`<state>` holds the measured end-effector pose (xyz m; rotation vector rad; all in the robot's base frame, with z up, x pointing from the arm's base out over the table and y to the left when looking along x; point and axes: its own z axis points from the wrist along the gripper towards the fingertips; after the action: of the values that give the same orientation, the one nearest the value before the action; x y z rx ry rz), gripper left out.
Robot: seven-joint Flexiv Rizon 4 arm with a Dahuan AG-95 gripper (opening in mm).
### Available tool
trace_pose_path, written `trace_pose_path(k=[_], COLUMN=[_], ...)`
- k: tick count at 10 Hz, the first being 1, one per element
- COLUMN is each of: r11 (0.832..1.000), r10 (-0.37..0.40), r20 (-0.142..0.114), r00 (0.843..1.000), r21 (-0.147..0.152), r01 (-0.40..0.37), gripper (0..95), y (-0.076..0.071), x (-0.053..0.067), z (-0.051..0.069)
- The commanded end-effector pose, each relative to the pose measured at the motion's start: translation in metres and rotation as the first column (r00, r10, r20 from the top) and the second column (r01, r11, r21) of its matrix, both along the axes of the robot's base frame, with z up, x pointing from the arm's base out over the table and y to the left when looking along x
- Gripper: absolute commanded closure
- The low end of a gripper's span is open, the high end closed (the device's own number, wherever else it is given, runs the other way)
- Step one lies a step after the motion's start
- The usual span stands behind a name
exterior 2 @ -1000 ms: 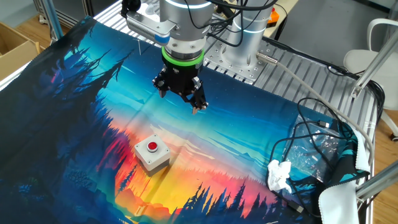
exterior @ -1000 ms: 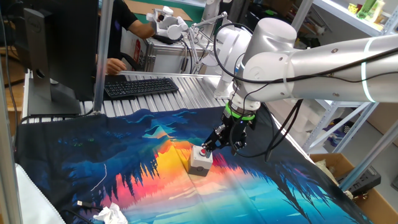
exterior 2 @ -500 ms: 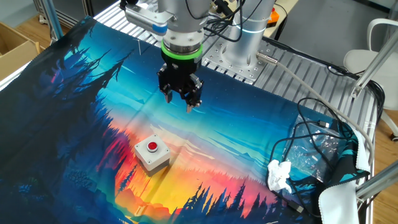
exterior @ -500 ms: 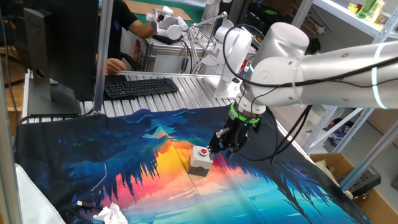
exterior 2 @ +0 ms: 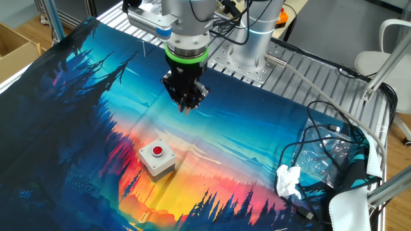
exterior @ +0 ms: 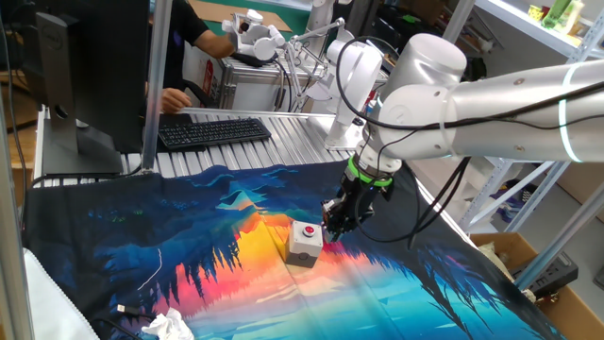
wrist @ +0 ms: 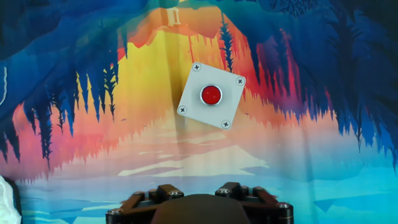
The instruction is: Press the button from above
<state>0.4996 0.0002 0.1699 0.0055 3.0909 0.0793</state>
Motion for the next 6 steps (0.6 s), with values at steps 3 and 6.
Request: trace_pose_path(k=[3, 6], r11=[1.0, 1.0], r10=[0.001, 0.002], r20=[-0.001, 0.001], r00=[1.0, 1.0], r21=[0.0, 0.0], r01=[-0.001, -0.002], gripper=[95.0, 95.0], y=[0.0001, 0.0003], x=[0.0007, 0.001], z=[-0.0005, -0.0009])
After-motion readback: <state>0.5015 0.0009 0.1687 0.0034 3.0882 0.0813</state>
